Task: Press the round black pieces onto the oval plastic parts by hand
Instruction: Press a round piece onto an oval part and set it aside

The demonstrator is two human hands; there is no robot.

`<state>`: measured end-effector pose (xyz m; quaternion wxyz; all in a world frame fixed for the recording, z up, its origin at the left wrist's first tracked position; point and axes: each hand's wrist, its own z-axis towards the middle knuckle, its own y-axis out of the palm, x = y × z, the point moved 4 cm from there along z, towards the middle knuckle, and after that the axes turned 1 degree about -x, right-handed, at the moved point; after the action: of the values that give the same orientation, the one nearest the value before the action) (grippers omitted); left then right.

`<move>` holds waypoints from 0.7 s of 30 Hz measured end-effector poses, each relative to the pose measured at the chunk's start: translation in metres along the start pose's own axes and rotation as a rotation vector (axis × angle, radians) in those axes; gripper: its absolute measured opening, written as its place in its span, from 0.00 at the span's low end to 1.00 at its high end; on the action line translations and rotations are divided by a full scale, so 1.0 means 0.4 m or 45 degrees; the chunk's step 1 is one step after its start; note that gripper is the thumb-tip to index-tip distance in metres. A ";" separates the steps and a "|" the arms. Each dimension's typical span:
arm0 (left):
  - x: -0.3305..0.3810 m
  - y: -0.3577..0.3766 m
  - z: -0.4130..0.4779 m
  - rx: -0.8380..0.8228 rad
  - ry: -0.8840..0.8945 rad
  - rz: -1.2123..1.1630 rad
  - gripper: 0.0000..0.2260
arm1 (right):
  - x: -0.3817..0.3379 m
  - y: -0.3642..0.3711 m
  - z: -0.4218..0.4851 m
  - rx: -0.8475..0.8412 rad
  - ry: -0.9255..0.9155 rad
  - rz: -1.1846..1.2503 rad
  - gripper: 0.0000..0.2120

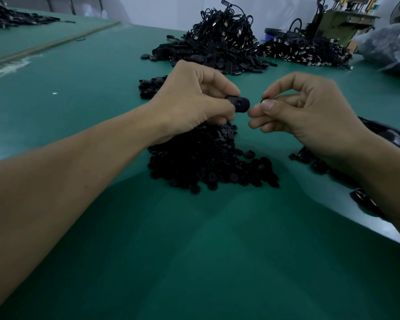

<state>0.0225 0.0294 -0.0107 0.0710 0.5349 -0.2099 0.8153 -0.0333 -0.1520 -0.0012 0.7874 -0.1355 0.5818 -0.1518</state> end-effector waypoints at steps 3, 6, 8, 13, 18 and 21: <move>-0.001 0.000 -0.001 -0.002 -0.033 -0.052 0.10 | -0.001 -0.007 0.001 0.050 -0.062 -0.100 0.05; -0.002 0.000 -0.001 0.005 -0.054 -0.073 0.10 | -0.005 -0.015 0.003 0.117 -0.105 -0.160 0.06; -0.001 0.000 -0.003 0.007 -0.060 -0.088 0.10 | -0.005 -0.015 0.004 0.113 -0.086 -0.079 0.06; 0.004 0.006 -0.005 -0.021 -0.061 -0.135 0.10 | -0.006 -0.001 0.000 0.067 -0.025 0.032 0.05; 0.011 0.010 -0.009 -0.019 -0.053 -0.123 0.10 | -0.012 0.005 -0.003 0.077 0.003 0.019 0.04; 0.014 0.011 -0.011 -0.026 -0.054 -0.113 0.09 | -0.016 0.008 -0.005 0.079 -0.011 0.018 0.04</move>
<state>0.0147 0.0267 -0.0082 0.1078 0.5601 -0.1957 0.7977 -0.0367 -0.1464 0.0026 0.7948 -0.1076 0.5744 -0.1637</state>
